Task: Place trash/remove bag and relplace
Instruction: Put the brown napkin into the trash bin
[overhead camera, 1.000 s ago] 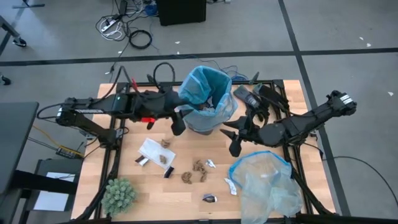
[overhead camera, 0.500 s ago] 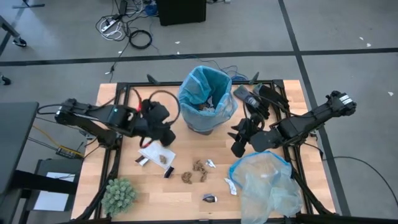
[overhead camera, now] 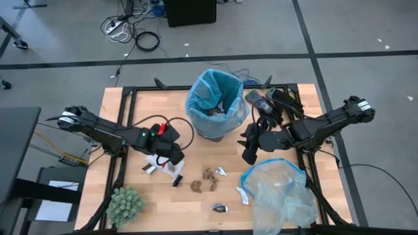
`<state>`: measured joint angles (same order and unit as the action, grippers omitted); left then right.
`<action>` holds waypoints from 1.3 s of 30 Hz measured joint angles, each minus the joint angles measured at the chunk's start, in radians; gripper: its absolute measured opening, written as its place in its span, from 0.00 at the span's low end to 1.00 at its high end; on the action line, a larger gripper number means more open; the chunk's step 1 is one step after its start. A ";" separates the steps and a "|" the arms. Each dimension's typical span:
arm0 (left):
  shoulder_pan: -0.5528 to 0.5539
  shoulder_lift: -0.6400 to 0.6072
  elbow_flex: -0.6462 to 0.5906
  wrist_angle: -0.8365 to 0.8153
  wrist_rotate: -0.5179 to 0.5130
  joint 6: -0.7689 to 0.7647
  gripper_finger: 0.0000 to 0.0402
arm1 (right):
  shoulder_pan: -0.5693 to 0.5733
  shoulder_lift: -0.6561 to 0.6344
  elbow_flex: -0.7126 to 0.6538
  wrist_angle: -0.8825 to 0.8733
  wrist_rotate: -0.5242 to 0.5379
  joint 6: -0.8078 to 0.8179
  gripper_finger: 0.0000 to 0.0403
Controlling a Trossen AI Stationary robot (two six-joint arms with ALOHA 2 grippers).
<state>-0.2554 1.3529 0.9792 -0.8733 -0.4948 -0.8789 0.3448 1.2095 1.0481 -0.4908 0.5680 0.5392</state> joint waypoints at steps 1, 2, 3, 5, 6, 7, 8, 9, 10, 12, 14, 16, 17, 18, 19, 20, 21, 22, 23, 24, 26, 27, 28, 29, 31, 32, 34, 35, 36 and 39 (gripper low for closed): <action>0.000 0.000 -0.027 0.021 0.015 -0.006 0.40 | 0.000 0.000 0.000 0.002 -0.011 -0.002 0.33; 0.001 0.000 -0.051 0.037 0.024 -0.013 0.40 | -0.001 0.000 0.000 0.006 -0.026 -0.016 0.33; 0.001 0.000 -0.076 0.050 0.035 -0.016 0.40 | -0.001 0.000 0.000 0.013 -0.045 -0.036 0.33; 0.001 0.000 -0.117 0.064 0.048 -0.017 0.40 | -0.001 0.000 0.000 0.031 -0.079 -0.094 0.33; 0.001 0.000 -0.134 0.071 0.049 -0.017 0.40 | -0.001 0.000 0.000 0.039 -0.090 -0.119 0.33; 0.001 0.000 -0.150 0.075 0.049 -0.017 0.40 | 0.000 0.000 0.000 0.051 -0.098 -0.139 0.33; 0.001 0.000 -0.163 0.078 0.055 -0.017 0.40 | 0.000 0.000 0.000 0.064 -0.100 -0.155 0.33; 0.001 0.000 -0.173 0.076 0.063 -0.014 0.40 | -0.001 0.000 0.000 0.075 -0.100 -0.168 0.33; 0.001 0.000 -0.180 0.078 0.064 -0.001 0.40 | -0.001 0.000 0.000 0.082 -0.100 -0.182 0.33; 0.001 0.000 -0.188 0.100 0.070 0.042 0.40 | -0.007 0.000 0.000 0.105 -0.100 -0.207 0.33; 0.001 0.001 -0.190 0.136 0.071 0.081 0.41 | -0.016 0.000 0.000 0.116 -0.100 -0.220 0.33; 0.006 0.003 -0.193 0.168 0.071 0.124 0.42 | -0.029 0.000 0.000 0.121 -0.100 -0.225 0.33; 0.009 0.007 -0.194 0.177 0.071 0.143 0.43 | -0.036 0.000 0.000 0.123 -0.100 -0.223 0.33; 0.013 0.011 -0.194 0.182 0.070 0.147 0.44 | -0.043 0.000 0.000 0.124 -0.099 -0.222 0.33; 0.018 0.013 -0.195 0.181 0.067 0.145 0.45 | -0.048 0.000 0.000 0.124 -0.099 -0.219 0.33; 0.023 0.018 -0.195 0.179 0.065 0.138 0.46 | -0.053 0.000 0.000 0.123 -0.099 -0.219 0.33; 0.028 0.021 -0.195 0.181 0.065 0.128 0.47 | -0.056 0.000 0.000 0.124 -0.099 -0.219 0.33; 0.032 0.024 -0.195 0.181 0.066 0.114 0.48 | -0.057 0.000 0.000 0.125 -0.099 -0.219 0.33; 0.035 0.028 -0.195 0.180 0.069 0.107 0.49 | -0.060 0.000 0.000 0.125 -0.100 -0.220 0.33; 0.040 0.032 -0.195 0.184 0.073 0.096 0.49 | -0.062 0.000 0.000 0.127 -0.106 -0.220 0.33; 0.048 0.044 -0.195 0.186 0.089 0.069 0.51 | -0.067 0.000 0.000 0.132 -0.131 -0.220 0.33; 0.054 0.050 -0.195 0.192 0.097 0.052 0.52 | -0.070 0.000 0.000 0.131 -0.140 -0.219 0.33; 0.061 0.055 -0.195 0.201 0.109 0.032 0.52 | -0.072 0.000 0.000 0.133 -0.149 -0.219 0.33; 0.071 0.065 -0.195 0.210 0.125 0.015 0.53 | -0.073 0.000 0.000 0.133 -0.153 -0.219 0.33; 0.087 0.084 -0.195 0.220 0.164 -0.016 0.54 | -0.073 0.000 0.000 0.141 -0.154 -0.218 0.33; 0.094 0.098 -0.195 0.220 0.172 -0.032 0.55 | -0.073 -0.001 0.000 0.145 -0.154 -0.218 0.33; 0.103 0.124 -0.195 0.219 0.174 -0.054 0.56 | -0.073 -0.001 0.000 0.157 -0.155 -0.218 0.33; 0.107 0.139 -0.195 0.219 0.178 -0.065 0.56 | -0.073 -0.001 0.000 0.158 -0.155 -0.218 0.33; 0.111 0.152 -0.195 0.218 0.184 -0.071 0.56 | -0.073 -0.001 0.000 0.160 -0.159 -0.217 0.33; 0.119 0.192 -0.195 0.221 0.219 -0.086 0.56 | -0.074 -0.001 0.000 0.165 -0.171 -0.196 0.33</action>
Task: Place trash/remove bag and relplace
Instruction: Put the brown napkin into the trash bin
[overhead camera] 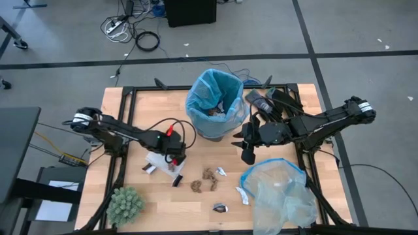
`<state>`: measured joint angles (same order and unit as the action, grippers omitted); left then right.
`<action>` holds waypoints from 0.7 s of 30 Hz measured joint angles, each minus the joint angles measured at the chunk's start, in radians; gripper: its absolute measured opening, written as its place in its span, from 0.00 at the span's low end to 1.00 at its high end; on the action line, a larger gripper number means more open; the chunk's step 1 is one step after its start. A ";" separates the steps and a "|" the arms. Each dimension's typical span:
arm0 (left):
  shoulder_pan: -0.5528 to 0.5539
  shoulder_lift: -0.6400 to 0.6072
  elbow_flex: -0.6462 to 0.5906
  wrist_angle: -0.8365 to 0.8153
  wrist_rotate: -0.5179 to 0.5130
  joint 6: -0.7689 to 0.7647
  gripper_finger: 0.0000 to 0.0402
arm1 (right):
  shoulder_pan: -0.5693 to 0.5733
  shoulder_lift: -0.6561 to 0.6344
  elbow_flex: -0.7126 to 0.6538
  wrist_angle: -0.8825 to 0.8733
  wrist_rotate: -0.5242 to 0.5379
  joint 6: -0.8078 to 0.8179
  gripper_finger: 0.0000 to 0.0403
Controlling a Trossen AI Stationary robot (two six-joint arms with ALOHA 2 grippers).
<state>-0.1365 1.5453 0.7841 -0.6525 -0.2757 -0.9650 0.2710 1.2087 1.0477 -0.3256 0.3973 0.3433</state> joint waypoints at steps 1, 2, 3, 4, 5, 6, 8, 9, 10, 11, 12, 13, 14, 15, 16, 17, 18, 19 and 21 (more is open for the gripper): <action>0.002 0.011 0.000 0.003 0.015 -0.007 0.56 | 0.000 0.000 0.000 0.000 -0.001 0.005 0.33; 0.004 0.025 0.000 0.003 0.026 -0.009 0.56 | 0.000 0.000 0.000 -0.001 -0.001 0.013 0.33; 0.005 0.036 0.003 0.006 0.036 -0.011 0.56 | 0.000 0.000 0.000 -0.001 -0.001 0.021 0.33; 0.006 0.044 0.004 0.006 0.041 -0.011 0.55 | 0.000 0.000 0.000 -0.002 -0.001 0.025 0.33; 0.006 0.053 0.005 0.006 0.045 -0.011 0.54 | 0.000 0.000 0.000 -0.005 -0.001 0.028 0.33; 0.006 0.060 0.005 0.007 0.047 -0.011 0.53 | 0.000 0.000 0.000 -0.005 -0.001 0.029 0.33; 0.006 0.062 0.005 0.007 0.050 -0.011 0.48 | 0.000 0.000 0.000 -0.005 0.000 0.029 0.33; 0.006 0.062 0.010 0.007 0.053 -0.011 0.45 | 0.000 0.000 0.000 -0.004 -0.001 0.029 0.33; 0.006 0.063 0.017 0.002 0.055 -0.010 0.41 | -0.001 0.000 0.000 -0.005 0.000 0.029 0.33; 0.006 0.064 0.028 -0.008 0.057 -0.007 0.37 | -0.003 0.000 0.000 -0.005 0.000 0.029 0.33; 0.006 0.067 0.038 -0.014 0.060 0.002 0.32 | -0.006 0.000 0.000 -0.004 0.000 0.029 0.33; 0.006 0.068 0.045 -0.018 0.063 0.015 0.26 | -0.009 0.000 0.000 -0.005 0.000 0.029 0.33; 0.006 0.069 0.054 -0.024 0.066 0.019 0.21 | -0.014 0.000 0.000 -0.005 0.000 0.029 0.33; 0.006 0.070 0.062 -0.029 0.068 0.020 0.15 | -0.018 0.000 0.000 -0.004 0.000 0.029 0.33; 0.006 0.070 0.069 -0.031 0.067 0.021 0.10 | -0.021 0.000 0.000 -0.005 0.000 0.029 0.33; 0.006 0.070 0.077 -0.030 0.062 0.024 0.06 | -0.025 0.000 0.000 -0.004 0.000 0.031 0.33; 0.006 0.070 0.084 -0.027 0.060 0.030 0.04 | -0.028 0.000 0.000 -0.004 0.000 0.032 0.33; 0.006 0.070 0.091 -0.027 0.060 0.040 0.04 | -0.030 0.000 0.000 -0.004 0.000 0.032 0.33; 0.006 0.070 0.103 -0.038 0.057 0.044 0.06 | -0.031 0.000 0.000 -0.004 0.001 0.033 0.33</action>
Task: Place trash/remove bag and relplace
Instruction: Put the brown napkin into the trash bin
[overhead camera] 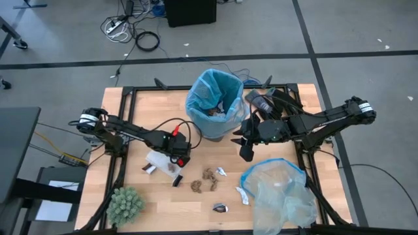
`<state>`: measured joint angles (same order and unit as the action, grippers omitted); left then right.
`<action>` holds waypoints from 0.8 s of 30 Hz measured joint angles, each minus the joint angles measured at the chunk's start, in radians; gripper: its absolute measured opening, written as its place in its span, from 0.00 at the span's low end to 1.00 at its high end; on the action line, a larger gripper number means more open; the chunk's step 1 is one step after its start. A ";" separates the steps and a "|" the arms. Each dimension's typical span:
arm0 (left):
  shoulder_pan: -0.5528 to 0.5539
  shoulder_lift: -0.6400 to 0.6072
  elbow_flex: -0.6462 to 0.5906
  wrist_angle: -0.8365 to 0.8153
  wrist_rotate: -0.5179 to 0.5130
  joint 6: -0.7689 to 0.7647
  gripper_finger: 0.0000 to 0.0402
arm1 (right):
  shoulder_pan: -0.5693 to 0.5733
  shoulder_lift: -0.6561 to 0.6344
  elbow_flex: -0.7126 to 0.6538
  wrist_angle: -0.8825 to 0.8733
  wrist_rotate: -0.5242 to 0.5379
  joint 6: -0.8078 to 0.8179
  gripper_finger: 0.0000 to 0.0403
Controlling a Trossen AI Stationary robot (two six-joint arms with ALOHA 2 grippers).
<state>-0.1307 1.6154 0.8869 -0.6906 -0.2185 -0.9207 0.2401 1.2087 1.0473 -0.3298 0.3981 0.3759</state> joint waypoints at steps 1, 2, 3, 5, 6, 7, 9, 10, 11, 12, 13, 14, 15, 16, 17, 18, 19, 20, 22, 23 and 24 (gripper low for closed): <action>0.000 0.000 0.009 -0.008 0.000 0.000 0.07 | 0.000 0.000 0.000 0.000 0.000 0.000 0.33; 0.000 0.000 0.022 -0.023 0.000 0.002 0.08 | 0.000 0.000 0.000 0.000 0.000 0.000 0.33; 0.000 -0.002 0.035 -0.042 0.000 0.009 0.08 | 0.000 0.000 0.000 0.000 0.000 0.000 0.33; 0.000 -0.007 0.061 -0.081 0.008 0.043 0.08 | 0.000 0.000 0.000 0.000 0.000 0.000 0.33; 0.000 -0.009 0.073 -0.095 0.013 0.056 0.07 | 0.000 0.000 0.000 0.000 0.000 0.000 0.33; 0.000 -0.015 0.085 -0.111 0.018 0.070 0.06 | 0.000 0.000 0.000 0.000 0.000 0.000 0.33; 0.000 -0.024 0.114 -0.148 0.024 0.094 0.04 | 0.000 0.000 0.000 -0.001 0.000 0.000 0.33; -0.001 -0.034 0.128 -0.163 0.027 0.110 0.04 | 0.000 0.000 0.000 0.000 0.000 0.000 0.33; -0.002 -0.041 0.144 -0.180 0.028 0.129 0.04 | 0.000 0.000 0.000 -0.002 0.000 0.000 0.33; -0.002 -0.052 0.161 -0.192 0.028 0.151 0.04 | 0.000 0.000 0.000 -0.003 0.000 0.003 0.33; -0.003 -0.064 0.175 -0.196 0.028 0.189 0.04 | 0.000 0.000 0.000 -0.003 0.000 0.009 0.33; -0.003 -0.069 0.193 -0.204 0.027 0.221 0.04 | 0.000 0.000 0.000 -0.005 0.000 0.013 0.33; -0.003 -0.077 0.211 -0.208 0.026 0.245 0.04 | 0.000 0.000 0.000 -0.004 -0.001 0.013 0.33; -0.003 -0.086 0.228 -0.213 0.025 0.268 0.04 | 0.000 0.000 0.000 -0.004 -0.001 0.013 0.33; -0.003 -0.090 0.251 -0.225 0.025 0.293 0.04 | 0.000 0.000 0.000 -0.006 -0.001 0.013 0.33; -0.003 -0.094 0.278 -0.236 0.023 0.324 0.04 | 0.000 0.000 0.000 -0.004 -0.001 0.013 0.33; -0.003 -0.097 0.307 -0.248 0.022 0.357 0.04 | 0.000 0.000 0.000 -0.004 -0.001 0.013 0.33; -0.003 -0.098 0.337 -0.263 0.022 0.392 0.04 | 0.000 0.000 0.000 -0.008 0.000 0.013 0.33; -0.003 -0.099 0.402 -0.298 0.022 0.468 0.04 | 0.000 0.000 0.000 -0.004 -0.001 0.013 0.33; -0.003 -0.099 0.437 -0.314 0.021 0.508 0.04 | 0.000 0.000 0.000 -0.006 0.000 0.013 0.33; -0.003 -0.099 0.472 -0.332 0.021 0.546 0.04 | 0.000 0.000 0.000 -0.006 0.000 0.013 0.33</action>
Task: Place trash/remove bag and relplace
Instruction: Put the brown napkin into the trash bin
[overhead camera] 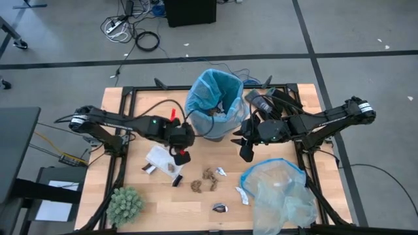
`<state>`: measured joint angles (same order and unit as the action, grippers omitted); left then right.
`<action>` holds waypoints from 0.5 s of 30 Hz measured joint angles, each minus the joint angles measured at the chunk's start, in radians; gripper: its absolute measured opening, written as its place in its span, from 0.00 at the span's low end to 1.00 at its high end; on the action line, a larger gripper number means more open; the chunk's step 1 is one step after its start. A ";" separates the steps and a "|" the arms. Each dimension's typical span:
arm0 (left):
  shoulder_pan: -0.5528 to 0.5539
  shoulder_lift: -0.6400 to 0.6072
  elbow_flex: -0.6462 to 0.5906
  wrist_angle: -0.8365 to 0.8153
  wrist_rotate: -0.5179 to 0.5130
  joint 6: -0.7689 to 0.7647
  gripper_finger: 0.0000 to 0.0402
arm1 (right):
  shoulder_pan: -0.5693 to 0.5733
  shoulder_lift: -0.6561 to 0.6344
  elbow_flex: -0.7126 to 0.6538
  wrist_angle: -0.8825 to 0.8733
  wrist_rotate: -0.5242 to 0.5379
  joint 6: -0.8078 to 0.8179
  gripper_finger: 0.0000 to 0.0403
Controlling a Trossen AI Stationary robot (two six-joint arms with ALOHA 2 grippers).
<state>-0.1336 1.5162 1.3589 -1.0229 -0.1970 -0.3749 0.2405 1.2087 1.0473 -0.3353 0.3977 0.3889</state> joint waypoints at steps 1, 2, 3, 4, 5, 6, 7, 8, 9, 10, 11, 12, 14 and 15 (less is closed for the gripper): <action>0.000 0.000 0.033 -0.014 0.000 0.037 0.04 | 0.000 0.000 0.000 0.000 0.000 0.000 0.33; 0.000 0.000 0.067 -0.024 0.000 0.073 0.04 | 0.000 0.000 0.000 0.000 0.000 0.000 0.33; 0.000 0.000 0.099 -0.029 0.000 0.111 0.04 | 0.000 0.000 0.000 0.000 0.000 0.000 0.33; 0.000 0.000 0.129 -0.031 0.000 0.145 0.04 | 0.000 0.000 0.000 -0.001 0.000 0.001 0.33; 0.000 0.000 0.161 -0.031 -0.001 0.174 0.04 | 0.000 0.000 0.000 -0.001 0.000 0.003 0.33; 0.001 0.000 0.194 -0.030 -0.002 0.203 0.04 | 0.000 0.000 0.000 0.001 0.000 0.005 0.33; 0.002 0.000 0.223 -0.026 -0.003 0.228 0.04 | 0.000 0.000 0.000 0.000 0.000 0.009 0.33; 0.002 -0.001 0.250 -0.018 -0.004 0.253 0.04 | 0.000 0.000 0.000 -0.001 0.000 0.012 0.33; 0.003 -0.001 0.277 -0.014 -0.005 0.276 0.04 | 0.000 0.000 0.000 -0.001 0.000 0.020 0.33; 0.003 -0.001 0.301 -0.014 -0.006 0.300 0.04 | 0.001 0.000 0.000 -0.001 0.000 0.028 0.33; 0.003 -0.001 0.323 -0.012 -0.008 0.325 0.04 | 0.002 0.000 0.000 -0.002 0.000 0.035 0.33; 0.003 -0.001 0.342 -0.004 -0.012 0.348 0.04 | 0.002 0.000 0.000 -0.002 0.000 0.037 0.33; 0.006 -0.001 0.373 0.024 -0.034 0.389 0.04 | 0.002 0.000 0.000 -0.002 0.000 0.039 0.33; 0.009 -0.001 0.385 0.040 -0.047 0.404 0.04 | 0.002 0.000 0.000 -0.002 0.000 0.039 0.33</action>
<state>-0.1246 1.5154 1.7443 -0.9834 -0.2440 0.0294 0.2424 1.2087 1.0473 -0.3370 0.3977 0.4282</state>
